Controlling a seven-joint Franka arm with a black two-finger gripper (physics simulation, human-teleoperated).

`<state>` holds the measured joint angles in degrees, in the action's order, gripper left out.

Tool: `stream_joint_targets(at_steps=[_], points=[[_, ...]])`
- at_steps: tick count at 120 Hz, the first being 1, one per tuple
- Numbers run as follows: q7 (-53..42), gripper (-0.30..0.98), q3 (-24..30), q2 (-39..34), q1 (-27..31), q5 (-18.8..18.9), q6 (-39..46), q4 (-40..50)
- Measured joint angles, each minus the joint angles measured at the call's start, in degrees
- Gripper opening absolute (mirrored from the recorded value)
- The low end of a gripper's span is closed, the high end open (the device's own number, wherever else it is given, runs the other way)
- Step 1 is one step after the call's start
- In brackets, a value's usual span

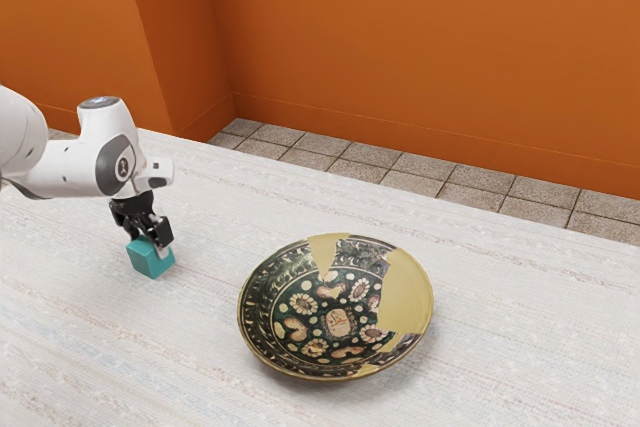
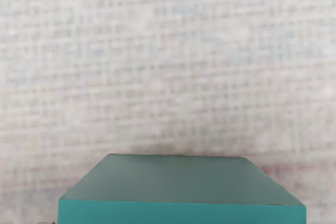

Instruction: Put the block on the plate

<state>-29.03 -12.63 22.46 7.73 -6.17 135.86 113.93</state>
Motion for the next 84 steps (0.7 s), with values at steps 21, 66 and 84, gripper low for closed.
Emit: stream_joint_targets(at_steps=[21, 66, 84], points=[[0.4, 0.42, 0.0, -0.1, 0.0, 0.0, 0.2, 0.0], [1.5, 0.39, 0.0, -1.5, 0.0, 1.2, 0.1, -0.1], [2.1, 0.37, 2.3, -4.4, -0.1, 2.8, -1.0, -1.3]])
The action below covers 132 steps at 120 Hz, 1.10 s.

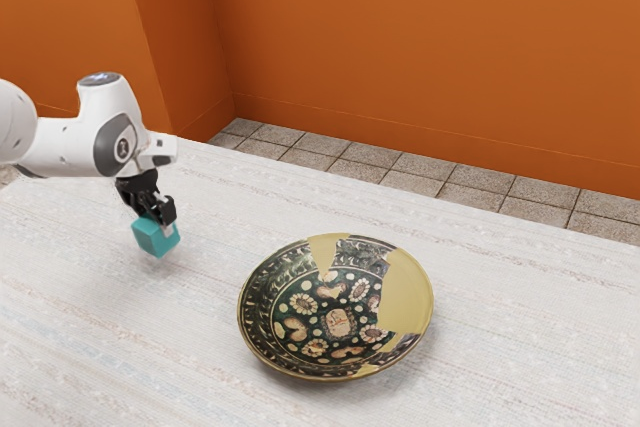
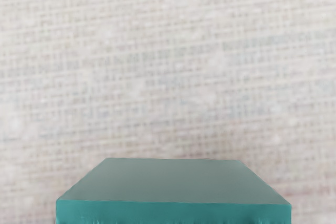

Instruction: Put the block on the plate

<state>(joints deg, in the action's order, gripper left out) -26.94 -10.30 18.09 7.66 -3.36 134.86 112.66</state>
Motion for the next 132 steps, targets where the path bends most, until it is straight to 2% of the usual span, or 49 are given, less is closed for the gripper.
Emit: stream_joint_targets(at_steps=[15, 31, 51, 72, 101, 121, 132], points=[[0.5, 0.37, 2.5, -4.2, -2.9, 0.8, -2.6, -0.7], [1.3, 0.37, 4.8, -7.4, -9.4, 0.9, -5.6, -0.7], [3.1, 0.37, 7.2, -9.3, -20.1, 0.7, -8.9, -0.6], [5.5, 0.37, 8.8, -8.3, -26.1, 0.1, -11.1, -0.1], [8.1, 0.38, 8.6, -1.7, -28.4, -2.2, -9.4, -0.7], [9.1, 0.54, 8.4, -0.9, -28.4, -2.7, -8.2, -1.2], [9.9, 0.59, 7.7, -5.7, -28.4, -2.7, -9.7, -1.3]])
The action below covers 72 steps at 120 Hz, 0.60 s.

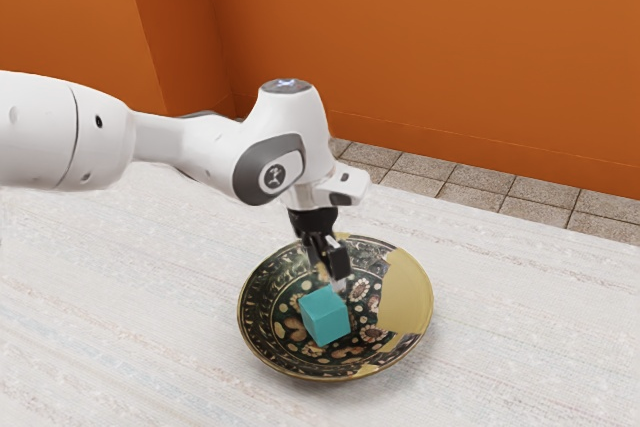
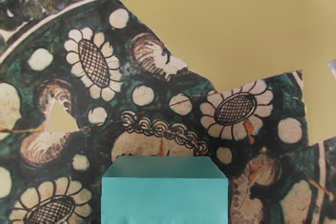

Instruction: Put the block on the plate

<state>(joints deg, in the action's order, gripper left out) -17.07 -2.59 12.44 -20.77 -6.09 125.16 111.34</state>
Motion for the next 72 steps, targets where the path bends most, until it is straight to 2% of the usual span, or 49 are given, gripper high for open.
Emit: stream_joint_targets(at_steps=[12, 32, 49, 72], points=[[1.8, 0.63, -1.8, -7.5, 0.0, 0.1, -7.2, -3.1], [4.9, 0.66, -2.7, -9.3, 0.9, 2.7, -20.3, -16.2], [7.0, 0.67, -2.8, -9.4, 0.4, 4.2, -26.1, -17.6], [9.1, 0.68, -2.8, -9.4, -0.4, 4.7, -29.6, -17.7]])
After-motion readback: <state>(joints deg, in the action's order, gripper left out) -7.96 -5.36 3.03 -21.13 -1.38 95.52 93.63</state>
